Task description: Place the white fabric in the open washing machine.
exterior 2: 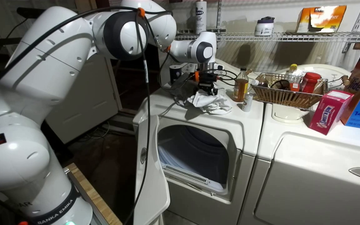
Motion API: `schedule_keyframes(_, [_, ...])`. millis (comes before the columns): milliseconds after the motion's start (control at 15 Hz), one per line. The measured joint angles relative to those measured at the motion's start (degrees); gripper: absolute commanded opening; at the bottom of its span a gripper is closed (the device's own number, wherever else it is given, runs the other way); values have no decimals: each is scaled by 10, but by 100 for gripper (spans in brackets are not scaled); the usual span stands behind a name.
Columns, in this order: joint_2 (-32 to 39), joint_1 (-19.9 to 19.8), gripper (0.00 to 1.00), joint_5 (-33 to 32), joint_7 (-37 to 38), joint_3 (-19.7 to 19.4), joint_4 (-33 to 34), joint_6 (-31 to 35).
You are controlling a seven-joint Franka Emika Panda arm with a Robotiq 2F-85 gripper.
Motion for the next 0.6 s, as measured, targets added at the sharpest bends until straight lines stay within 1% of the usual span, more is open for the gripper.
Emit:
schedule_keyframes(333, [-35,-35,0,97,33,15,5,-49])
schedule_keyframes(600, [-95,-53,0,169,78,17,-36,-70])
